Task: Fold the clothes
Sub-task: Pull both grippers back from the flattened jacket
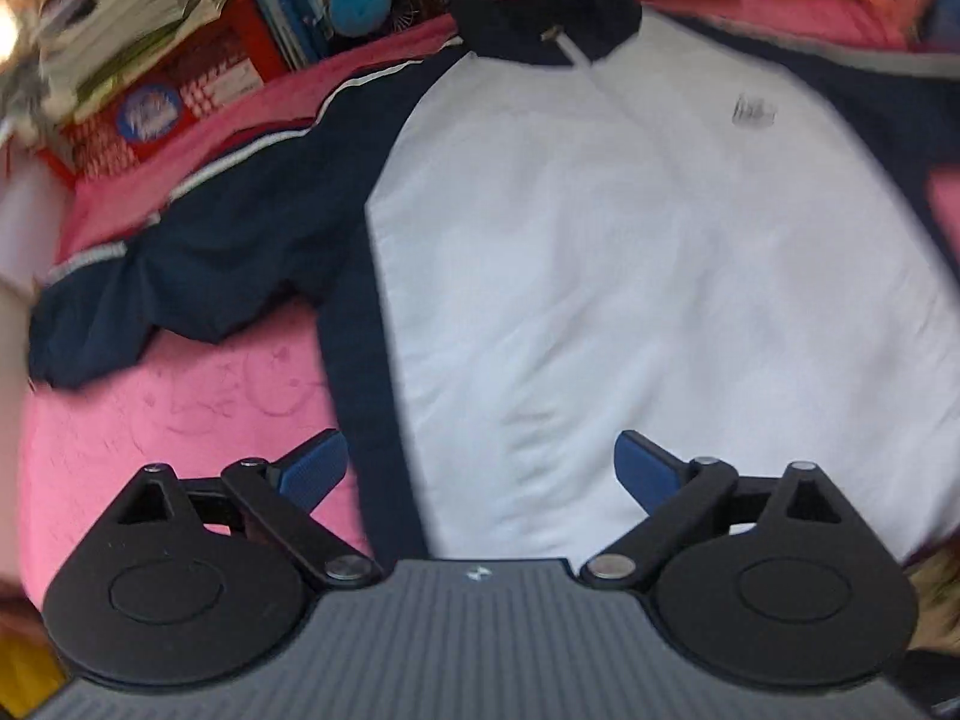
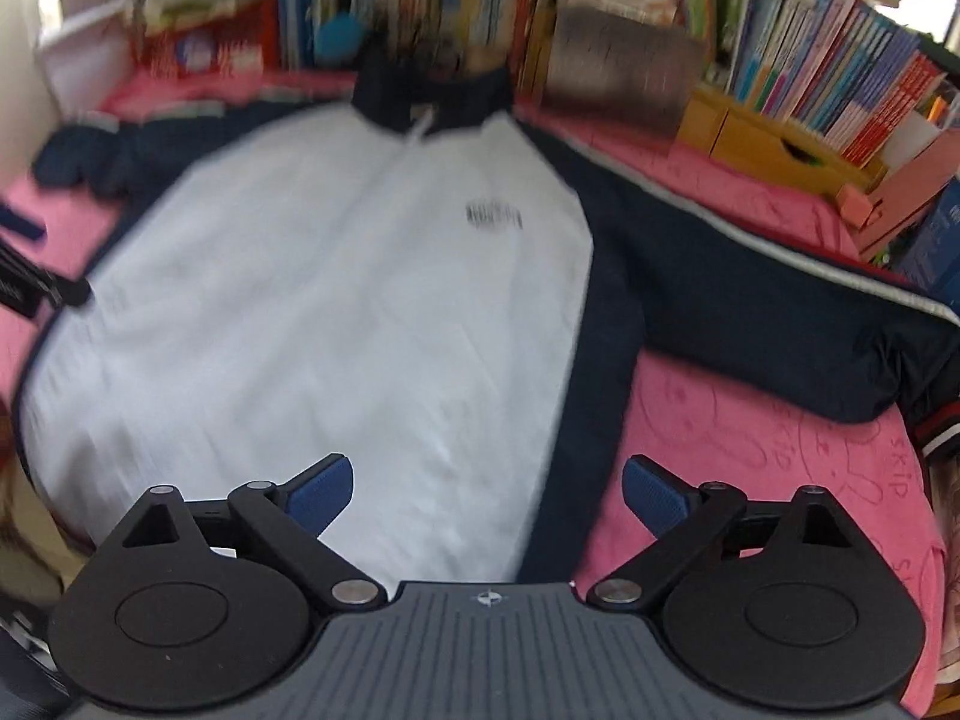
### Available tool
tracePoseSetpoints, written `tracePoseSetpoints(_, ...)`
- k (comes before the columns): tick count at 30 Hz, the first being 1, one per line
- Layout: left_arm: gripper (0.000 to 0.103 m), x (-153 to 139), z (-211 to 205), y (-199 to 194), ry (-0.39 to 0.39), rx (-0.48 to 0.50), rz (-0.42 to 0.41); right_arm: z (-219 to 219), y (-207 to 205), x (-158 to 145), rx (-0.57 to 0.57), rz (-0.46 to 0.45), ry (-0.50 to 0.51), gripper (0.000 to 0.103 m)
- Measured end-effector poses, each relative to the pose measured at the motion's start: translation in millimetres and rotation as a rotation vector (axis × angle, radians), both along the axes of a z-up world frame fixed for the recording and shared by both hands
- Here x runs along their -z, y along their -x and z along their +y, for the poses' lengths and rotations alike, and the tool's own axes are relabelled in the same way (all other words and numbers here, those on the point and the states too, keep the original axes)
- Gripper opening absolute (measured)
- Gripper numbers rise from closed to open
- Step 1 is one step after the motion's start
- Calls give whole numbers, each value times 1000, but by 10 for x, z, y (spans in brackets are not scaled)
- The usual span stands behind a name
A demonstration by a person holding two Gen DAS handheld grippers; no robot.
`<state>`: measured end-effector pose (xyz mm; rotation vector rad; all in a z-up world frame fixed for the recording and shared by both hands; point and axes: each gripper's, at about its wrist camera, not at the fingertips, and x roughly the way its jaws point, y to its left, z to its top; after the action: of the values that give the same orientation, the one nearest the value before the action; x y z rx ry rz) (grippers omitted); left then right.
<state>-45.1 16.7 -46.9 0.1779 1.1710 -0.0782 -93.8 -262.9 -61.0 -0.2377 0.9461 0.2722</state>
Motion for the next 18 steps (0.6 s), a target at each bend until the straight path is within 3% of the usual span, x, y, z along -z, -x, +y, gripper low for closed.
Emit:
tracePoseSetpoints(5,98,-432,-155,-34,111,-113,50,378,-50,-345,30,-16,-37,98)
tracePoseSetpoints(9,98,-647,-295,-11,69,-94,58,504,-71,-599,0,-11,-136,102)
tracePoseSetpoints(18,98,-668,-354,137,38,-48,110,370,70,-750,83,15,-159,102)
